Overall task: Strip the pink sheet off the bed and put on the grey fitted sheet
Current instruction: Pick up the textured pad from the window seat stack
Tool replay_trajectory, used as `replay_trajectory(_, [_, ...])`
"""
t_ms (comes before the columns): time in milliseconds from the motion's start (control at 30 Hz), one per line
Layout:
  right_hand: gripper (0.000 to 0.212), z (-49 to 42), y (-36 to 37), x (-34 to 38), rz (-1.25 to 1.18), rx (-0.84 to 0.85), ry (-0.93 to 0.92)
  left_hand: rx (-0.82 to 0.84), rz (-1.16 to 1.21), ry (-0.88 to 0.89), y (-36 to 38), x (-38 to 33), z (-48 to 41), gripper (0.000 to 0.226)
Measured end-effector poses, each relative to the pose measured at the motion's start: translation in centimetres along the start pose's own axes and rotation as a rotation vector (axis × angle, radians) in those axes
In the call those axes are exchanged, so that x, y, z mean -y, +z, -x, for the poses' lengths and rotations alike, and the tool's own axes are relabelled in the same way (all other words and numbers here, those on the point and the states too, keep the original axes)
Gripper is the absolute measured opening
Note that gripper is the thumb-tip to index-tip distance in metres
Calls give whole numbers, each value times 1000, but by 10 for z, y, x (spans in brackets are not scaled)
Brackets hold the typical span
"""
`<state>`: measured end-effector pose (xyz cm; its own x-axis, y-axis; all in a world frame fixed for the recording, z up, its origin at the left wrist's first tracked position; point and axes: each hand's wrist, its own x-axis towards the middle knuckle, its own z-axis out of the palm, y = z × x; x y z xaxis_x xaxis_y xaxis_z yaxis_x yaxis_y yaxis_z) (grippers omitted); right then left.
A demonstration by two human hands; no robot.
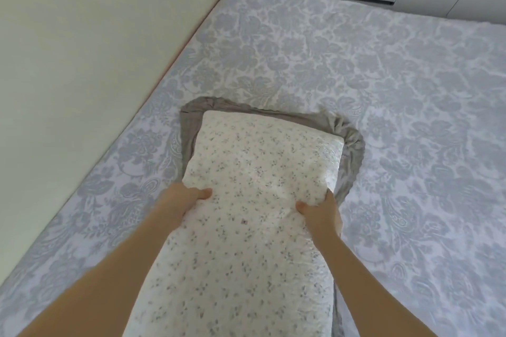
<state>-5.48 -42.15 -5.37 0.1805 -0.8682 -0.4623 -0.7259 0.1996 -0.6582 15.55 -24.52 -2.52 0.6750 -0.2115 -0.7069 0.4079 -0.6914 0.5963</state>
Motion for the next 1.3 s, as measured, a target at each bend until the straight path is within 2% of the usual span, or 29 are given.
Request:
replay_trajectory(100, [51,6,-15,24,-122,-75,-130,-27,259,179,-2,-18,23,34])
replay_trajectory(233, [33,5,-50,84,-363,-164,-308,-36,368,440,-19,-90,49,33])
replay_trajectory(300, [37,-12,-67,130,-422,-252,-422,-49,337,606,-26,-143,51,38])
replay_trajectory(367, [53,-44,-82,178,-404,-283,-524,-86,216,763,-32,-201,47,51])
replay_trajectory(433, [73,-80,-95,217,-305,-168,-546,-159,25,813,-36,-251,36,76])
replay_trajectory(500, [82,-108,-103,231,3,-19,-539,-311,-205,774,-39,-272,20,82])
replay_trajectory(600, [70,-122,-95,212,388,-9,-570,-396,-387,736,-33,-243,4,76])
replay_trajectory(667, [66,-119,-82,184,434,16,-538,-352,-422,685,-26,-200,-6,73])
replay_trajectory(767, [62,-105,-64,132,480,158,-459,-297,-510,563,-16,-134,-22,70])
replay_trajectory(900, [57,-73,-50,80,537,253,-425,-248,-576,420,4,-77,-11,66])
replay_trajectory(1067, [48,-12,-73,51,256,271,-368,-196,-616,398,19,-48,48,49])
replay_trajectory(1167, [23,39,-110,45,207,185,-388,-198,-556,464,26,-46,108,33])
replay_trajectory(1300, [28,134,-175,22,86,136,-302,-144,-470,550,35,-34,205,31])
